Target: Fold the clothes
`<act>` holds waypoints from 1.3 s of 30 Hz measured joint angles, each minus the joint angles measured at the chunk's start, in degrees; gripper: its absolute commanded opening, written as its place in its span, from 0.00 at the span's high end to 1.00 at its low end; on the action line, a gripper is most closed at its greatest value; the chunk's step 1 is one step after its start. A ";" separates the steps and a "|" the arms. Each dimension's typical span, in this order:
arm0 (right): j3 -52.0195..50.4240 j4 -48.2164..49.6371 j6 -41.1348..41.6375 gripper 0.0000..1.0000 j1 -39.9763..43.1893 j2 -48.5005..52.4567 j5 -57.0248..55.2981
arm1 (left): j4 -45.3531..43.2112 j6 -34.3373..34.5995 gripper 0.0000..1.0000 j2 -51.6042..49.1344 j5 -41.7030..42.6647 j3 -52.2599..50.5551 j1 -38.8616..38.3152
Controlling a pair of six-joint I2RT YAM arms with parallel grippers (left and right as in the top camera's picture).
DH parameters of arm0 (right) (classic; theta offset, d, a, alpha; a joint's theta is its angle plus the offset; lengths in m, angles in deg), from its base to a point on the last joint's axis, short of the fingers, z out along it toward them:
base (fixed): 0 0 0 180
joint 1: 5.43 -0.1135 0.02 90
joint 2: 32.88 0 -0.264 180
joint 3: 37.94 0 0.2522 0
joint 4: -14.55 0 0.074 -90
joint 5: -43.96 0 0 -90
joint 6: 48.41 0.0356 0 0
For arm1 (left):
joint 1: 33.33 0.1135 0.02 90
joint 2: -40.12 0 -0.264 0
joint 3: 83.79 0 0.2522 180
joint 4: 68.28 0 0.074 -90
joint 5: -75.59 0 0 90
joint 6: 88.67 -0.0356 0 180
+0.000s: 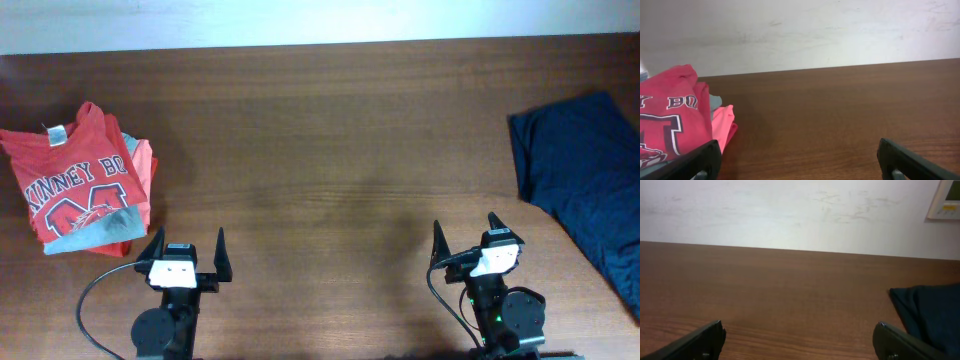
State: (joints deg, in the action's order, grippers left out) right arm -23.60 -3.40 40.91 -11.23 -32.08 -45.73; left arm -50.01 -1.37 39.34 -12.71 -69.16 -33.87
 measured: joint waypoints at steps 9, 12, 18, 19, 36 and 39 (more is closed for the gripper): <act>1.36 -3.23 0.15 0.01 0.00 0.00 -1.68 | 2.99 0.48 0.01 -0.09 2.45 1.33 0.00; 4.48 -9.88 0.50 0.01 0.00 0.07 -4.68 | 7.56 1.49 0.01 -1.36 3.17 4.55 0.00; 13.00 -15.63 0.70 0.01 0.00 5.33 -12.17 | 9.46 2.38 0.01 -9.81 3.93 14.43 0.00; 14.97 -16.09 0.68 0.01 0.00 7.26 -13.16 | 9.46 2.40 0.01 -12.00 3.96 16.15 0.00; 61.00 -38.05 3.69 0.02 18.78 67.63 -9.35 | 14.82 2.75 0.01 -53.11 11.52 37.20 0.00; 64.98 -39.85 3.91 0.01 24.46 75.67 -6.03 | 14.80 2.78 0.01 -55.71 13.57 37.27 0.00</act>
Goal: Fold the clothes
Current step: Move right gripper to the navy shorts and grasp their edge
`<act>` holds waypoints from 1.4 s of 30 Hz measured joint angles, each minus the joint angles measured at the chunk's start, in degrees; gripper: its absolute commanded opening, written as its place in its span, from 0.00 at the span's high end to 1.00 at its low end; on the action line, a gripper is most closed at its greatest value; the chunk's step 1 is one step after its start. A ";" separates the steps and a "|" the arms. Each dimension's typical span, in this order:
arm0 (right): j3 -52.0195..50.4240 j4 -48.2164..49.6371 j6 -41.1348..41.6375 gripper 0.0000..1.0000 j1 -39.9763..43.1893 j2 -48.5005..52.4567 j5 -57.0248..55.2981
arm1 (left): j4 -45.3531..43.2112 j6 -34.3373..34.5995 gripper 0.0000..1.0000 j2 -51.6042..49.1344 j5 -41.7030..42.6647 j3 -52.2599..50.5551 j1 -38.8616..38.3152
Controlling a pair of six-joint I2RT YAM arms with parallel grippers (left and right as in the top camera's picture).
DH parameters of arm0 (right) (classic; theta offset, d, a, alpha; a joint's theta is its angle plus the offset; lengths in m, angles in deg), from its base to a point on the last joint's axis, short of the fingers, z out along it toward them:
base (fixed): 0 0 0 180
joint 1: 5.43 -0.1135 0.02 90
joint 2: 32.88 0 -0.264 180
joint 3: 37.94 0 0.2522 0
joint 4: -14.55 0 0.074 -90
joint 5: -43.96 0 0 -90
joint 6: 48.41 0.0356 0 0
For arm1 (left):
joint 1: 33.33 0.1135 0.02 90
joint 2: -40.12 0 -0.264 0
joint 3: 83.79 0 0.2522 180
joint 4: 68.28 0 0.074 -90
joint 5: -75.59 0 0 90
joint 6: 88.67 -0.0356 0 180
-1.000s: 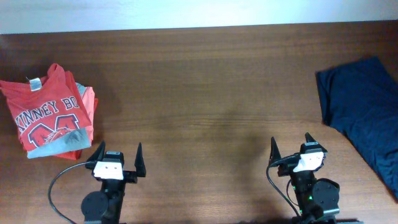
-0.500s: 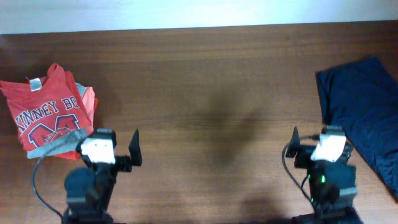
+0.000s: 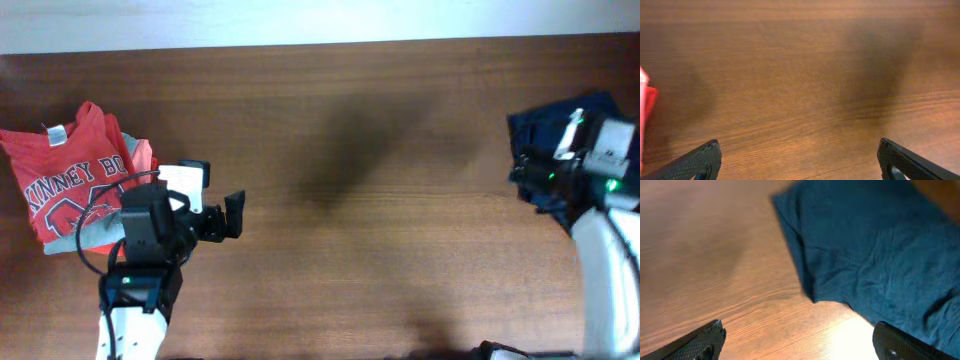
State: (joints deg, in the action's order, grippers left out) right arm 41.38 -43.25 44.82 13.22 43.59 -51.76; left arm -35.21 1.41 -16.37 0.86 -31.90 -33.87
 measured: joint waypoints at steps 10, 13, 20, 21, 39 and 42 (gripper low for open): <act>0.31 3.15 -2.49 0.03 11.26 16.98 4.13 | -0.59 0.00 0.01 -0.42 1.92 0.13 0.00; 0.31 4.81 -3.26 0.05 11.96 21.53 4.35 | -0.61 0.00 0.01 -0.42 1.95 0.13 0.00; 0.31 7.28 -3.56 0.37 11.96 28.63 4.48 | -0.61 0.00 0.01 -0.42 1.95 0.15 0.00; 0.31 7.45 -3.43 0.51 11.96 29.27 4.52 | -0.63 0.00 0.01 -0.42 1.97 0.15 0.00; 1.22 7.89 -6.71 0.96 -5.35 31.41 15.91 | -1.88 0.00 0.01 -0.42 1.99 0.20 0.00; 2.43 7.72 -6.95 0.96 -13.11 31.41 17.53 | -1.99 0.00 0.01 -0.42 1.97 0.24 0.00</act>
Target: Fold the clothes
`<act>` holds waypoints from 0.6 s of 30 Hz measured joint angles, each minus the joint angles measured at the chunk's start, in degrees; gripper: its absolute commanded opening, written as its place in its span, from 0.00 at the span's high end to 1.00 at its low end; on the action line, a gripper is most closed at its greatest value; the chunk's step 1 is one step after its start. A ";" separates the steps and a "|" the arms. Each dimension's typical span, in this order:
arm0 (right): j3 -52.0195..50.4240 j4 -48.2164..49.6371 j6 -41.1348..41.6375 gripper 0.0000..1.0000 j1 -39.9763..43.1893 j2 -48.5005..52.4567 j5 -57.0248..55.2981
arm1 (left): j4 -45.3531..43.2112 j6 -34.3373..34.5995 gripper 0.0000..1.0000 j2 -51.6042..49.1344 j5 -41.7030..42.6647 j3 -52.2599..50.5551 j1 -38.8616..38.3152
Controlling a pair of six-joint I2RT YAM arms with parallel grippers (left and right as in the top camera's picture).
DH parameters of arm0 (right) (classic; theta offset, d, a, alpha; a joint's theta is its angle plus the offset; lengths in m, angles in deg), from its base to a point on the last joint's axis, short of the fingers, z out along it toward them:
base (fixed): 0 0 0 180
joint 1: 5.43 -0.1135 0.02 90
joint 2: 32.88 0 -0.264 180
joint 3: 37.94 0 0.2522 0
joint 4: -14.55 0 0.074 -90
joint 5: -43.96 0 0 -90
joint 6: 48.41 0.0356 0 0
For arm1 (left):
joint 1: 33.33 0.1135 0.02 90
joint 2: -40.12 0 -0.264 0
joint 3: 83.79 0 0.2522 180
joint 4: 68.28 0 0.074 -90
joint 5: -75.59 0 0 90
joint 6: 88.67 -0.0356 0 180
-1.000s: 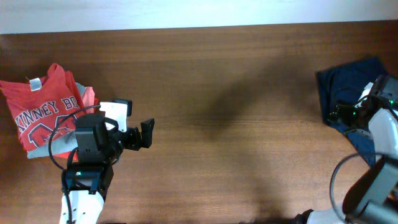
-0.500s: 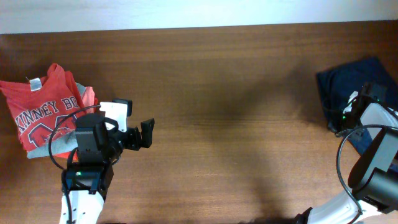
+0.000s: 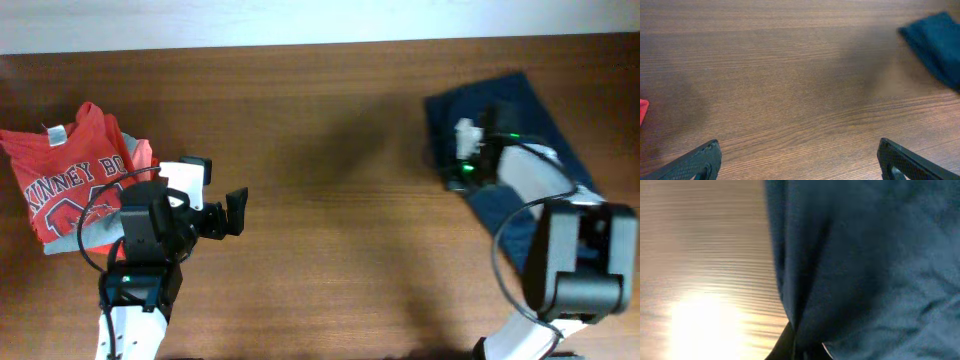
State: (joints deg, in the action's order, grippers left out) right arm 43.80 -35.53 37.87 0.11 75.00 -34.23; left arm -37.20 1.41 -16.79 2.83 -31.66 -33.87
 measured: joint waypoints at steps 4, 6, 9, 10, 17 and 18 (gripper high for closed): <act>2.43 -3.89 -3.45 0.96 -10.99 0.00 1.79 | -0.90 0.02 0.01 0.00 0.02 0.02 0.00; 2.99 -6.36 -6.16 0.96 -15.72 -0.02 2.29 | -1.70 0.00 0.01 0.00 0.13 0.02 0.00; 3.08 -9.01 -9.62 0.90 -22.58 -0.07 2.23 | -3.06 0.00 0.01 0.00 0.17 0.02 0.00; 3.08 -9.46 -10.25 0.84 -23.96 -0.15 2.23 | -3.63 0.00 0.01 0.00 0.17 0.02 0.00; 3.08 -11.85 -11.28 0.56 -25.62 -8.15 1.62 | -5.64 0.02 0.01 0.00 -0.11 0.35 0.00; 3.08 -11.96 -10.82 0.55 -25.24 -10.27 1.57 | -5.25 0.00 0.01 -0.11 -0.13 0.79 0.00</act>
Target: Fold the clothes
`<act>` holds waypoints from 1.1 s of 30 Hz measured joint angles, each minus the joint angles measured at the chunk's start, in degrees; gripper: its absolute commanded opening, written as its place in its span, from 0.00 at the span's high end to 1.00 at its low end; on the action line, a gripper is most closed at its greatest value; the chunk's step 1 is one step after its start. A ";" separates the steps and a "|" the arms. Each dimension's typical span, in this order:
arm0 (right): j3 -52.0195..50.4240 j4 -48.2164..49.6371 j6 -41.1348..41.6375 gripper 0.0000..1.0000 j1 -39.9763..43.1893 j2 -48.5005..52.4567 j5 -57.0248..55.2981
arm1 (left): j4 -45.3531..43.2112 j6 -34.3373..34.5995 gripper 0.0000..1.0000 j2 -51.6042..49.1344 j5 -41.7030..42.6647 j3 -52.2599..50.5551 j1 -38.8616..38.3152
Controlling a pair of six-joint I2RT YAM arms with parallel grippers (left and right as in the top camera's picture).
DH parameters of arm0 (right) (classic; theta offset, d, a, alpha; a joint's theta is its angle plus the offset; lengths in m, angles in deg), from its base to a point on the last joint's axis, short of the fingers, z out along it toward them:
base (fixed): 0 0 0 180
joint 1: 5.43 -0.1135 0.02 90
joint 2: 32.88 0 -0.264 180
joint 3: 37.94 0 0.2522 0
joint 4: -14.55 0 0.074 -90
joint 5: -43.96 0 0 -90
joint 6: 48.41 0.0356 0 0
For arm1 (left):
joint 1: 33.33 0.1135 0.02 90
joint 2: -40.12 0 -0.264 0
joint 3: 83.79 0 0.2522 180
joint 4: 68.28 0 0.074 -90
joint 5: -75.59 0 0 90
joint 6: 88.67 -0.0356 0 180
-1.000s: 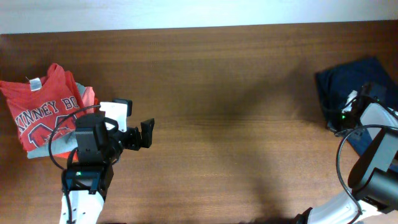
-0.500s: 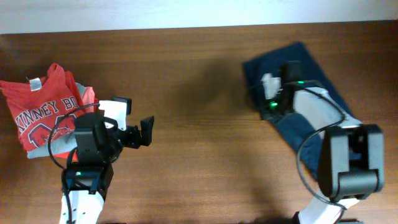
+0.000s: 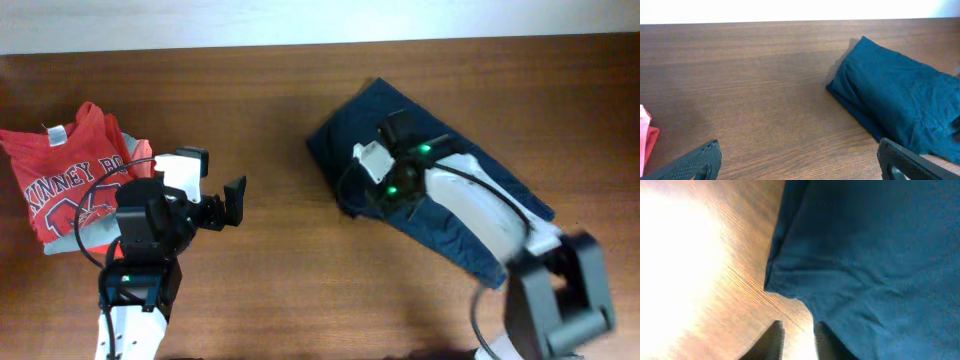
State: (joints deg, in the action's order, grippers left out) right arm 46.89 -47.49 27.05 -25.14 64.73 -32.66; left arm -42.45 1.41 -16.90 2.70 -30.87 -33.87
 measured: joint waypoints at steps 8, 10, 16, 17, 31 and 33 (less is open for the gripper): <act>0.70 -6.86 10.49 0.51 10.32 -16.87 -3.85 | 10.58 0.02 0.01 -8.13 -0.15 13.73 -0.22; 0.85 -9.77 14.67 0.31 14.45 -18.45 -4.87 | 14.23 0.02 0.01 -12.07 -0.15 18.38 -0.74; 0.85 -15.61 22.93 0.04 27.69 -18.23 -5.81 | 19.91 -0.87 0.01 -26.62 0.11 31.41 -5.92; 0.83 -15.93 23.54 0.11 29.46 -18.14 -5.57 | 19.89 -1.38 0.01 -29.09 0.39 33.31 -7.06; -5.97 -15.21 25.94 0.37 37.53 -15.54 -4.04 | -0.24 -5.11 0.01 -56.06 5.05 44.81 -19.50; -7.72 -14.60 25.92 0.37 37.53 -14.95 -4.04 | -2.01 -5.20 0.01 -58.55 5.25 44.87 -20.52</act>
State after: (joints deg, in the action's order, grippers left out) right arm 39.17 -62.09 52.97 12.39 49.78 -36.70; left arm -44.46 -3.80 -75.45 7.94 14.00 -54.39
